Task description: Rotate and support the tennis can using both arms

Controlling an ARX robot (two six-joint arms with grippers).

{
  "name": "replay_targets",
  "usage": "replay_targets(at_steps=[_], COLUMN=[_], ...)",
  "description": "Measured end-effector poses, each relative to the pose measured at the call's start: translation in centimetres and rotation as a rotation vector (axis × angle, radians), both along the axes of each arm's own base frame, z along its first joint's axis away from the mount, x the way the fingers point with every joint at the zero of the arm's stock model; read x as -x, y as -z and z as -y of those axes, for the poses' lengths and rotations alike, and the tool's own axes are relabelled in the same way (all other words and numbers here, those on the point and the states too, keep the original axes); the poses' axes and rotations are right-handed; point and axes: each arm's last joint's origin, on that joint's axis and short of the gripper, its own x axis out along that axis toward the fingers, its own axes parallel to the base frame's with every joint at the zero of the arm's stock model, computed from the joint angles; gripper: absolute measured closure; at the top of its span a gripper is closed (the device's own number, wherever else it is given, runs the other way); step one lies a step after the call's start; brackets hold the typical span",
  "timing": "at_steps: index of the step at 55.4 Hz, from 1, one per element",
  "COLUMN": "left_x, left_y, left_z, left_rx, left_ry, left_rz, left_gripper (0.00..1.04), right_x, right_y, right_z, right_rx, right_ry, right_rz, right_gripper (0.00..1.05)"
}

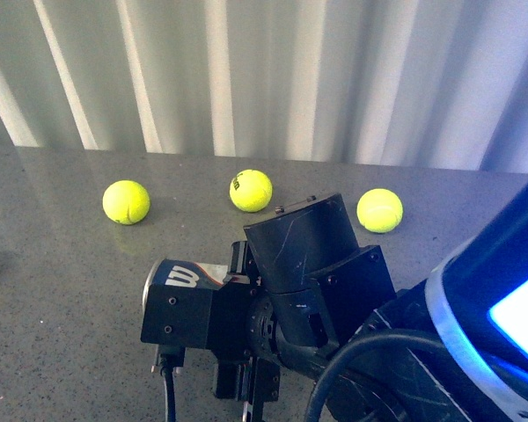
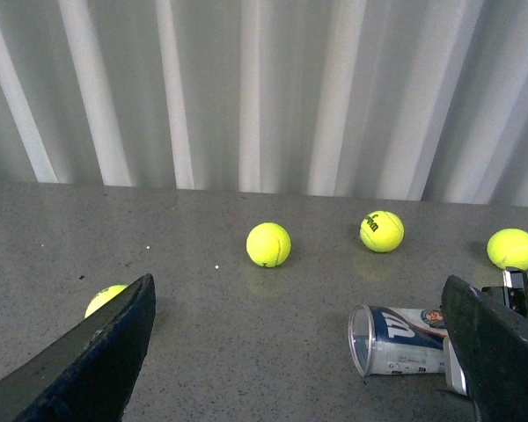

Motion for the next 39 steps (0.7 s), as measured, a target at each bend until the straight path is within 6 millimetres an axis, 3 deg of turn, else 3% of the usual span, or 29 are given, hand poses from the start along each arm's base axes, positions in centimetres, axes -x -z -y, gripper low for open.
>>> replay_targets(at_steps=[9, 26, 39], left_x=[0.0, 0.0, 0.0], left_y=[0.0, 0.0, 0.0], left_z=[0.0, 0.0, 0.0], left_rx=[0.0, 0.0, 0.0], left_ry=[0.0, 0.0, 0.0], left_rz=[0.0, 0.0, 0.0], left_gripper=[0.07, 0.07, 0.07], right_x=[0.5, 2.3, 3.6], right_y=[-1.5, -4.4, -6.5], right_z=[0.5, 3.4, 7.5], right_rx=[-0.013, -0.044, -0.129], right_ry=[0.006, 0.031, 0.128], right_rz=[0.013, 0.025, 0.056], right_gripper=[0.05, 0.07, 0.07])
